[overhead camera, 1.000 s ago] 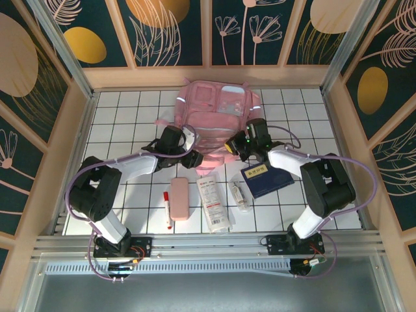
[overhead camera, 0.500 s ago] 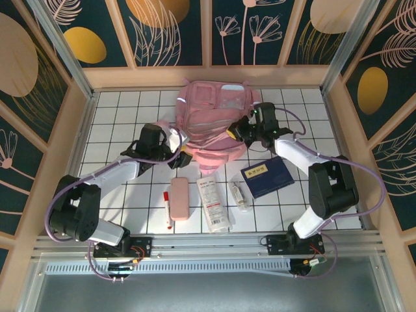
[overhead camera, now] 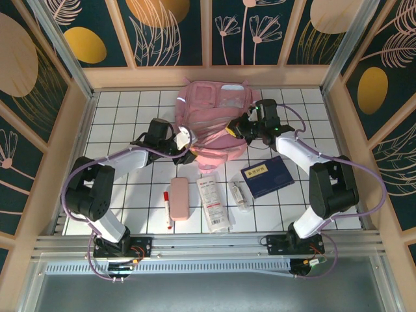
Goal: Pack books, pencil case, and school supplies into a backpack
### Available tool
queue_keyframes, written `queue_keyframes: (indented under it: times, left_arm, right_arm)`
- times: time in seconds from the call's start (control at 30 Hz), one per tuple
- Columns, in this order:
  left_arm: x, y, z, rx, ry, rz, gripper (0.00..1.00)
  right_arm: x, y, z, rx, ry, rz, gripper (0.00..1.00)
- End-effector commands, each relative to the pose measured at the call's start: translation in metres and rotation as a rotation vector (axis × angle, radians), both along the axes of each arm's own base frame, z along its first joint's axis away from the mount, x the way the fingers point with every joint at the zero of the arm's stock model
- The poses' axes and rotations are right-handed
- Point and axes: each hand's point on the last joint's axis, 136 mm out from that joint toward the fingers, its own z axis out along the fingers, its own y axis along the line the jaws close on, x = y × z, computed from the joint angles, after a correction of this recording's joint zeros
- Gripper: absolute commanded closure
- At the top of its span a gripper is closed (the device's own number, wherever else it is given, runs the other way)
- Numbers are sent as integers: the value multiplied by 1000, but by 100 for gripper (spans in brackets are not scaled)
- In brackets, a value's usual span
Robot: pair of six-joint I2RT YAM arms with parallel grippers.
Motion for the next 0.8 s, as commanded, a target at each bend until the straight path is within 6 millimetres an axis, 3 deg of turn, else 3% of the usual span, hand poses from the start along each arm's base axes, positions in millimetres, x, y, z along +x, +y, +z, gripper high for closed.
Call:
queue_keyframes:
  times: [0.0, 0.13, 0.27, 0.33, 0.5, 0.67, 0.77]
  left_arm:
    - [20, -3, 3, 45, -108, -23, 50]
    - [23, -6, -17, 133, -115, -65, 51]
    - [28, -7, -18, 144, -152, -63, 56]
    - [27, -9, -17, 145, -163, -79, 66]
    - [17, -12, -12, 135, -184, -135, 100]
    - [11, -7, -9, 146, -178, -122, 100]
    - [8, -4, 6, 128, -199, -116, 100]
  right_arm:
    - [-3, 12, 40, 67, -148, 78, 100]
    - [-3, 14, 47, 63, -175, 99, 100]
    - [-3, 17, 53, 67, -195, 119, 100]
    - [-4, 18, 53, 73, -198, 125, 100]
    - [0, 12, 44, 44, -185, 104, 100]
    - [7, -8, 30, -31, -172, 65, 100]
    - [11, -24, 21, -88, -163, 42, 100]
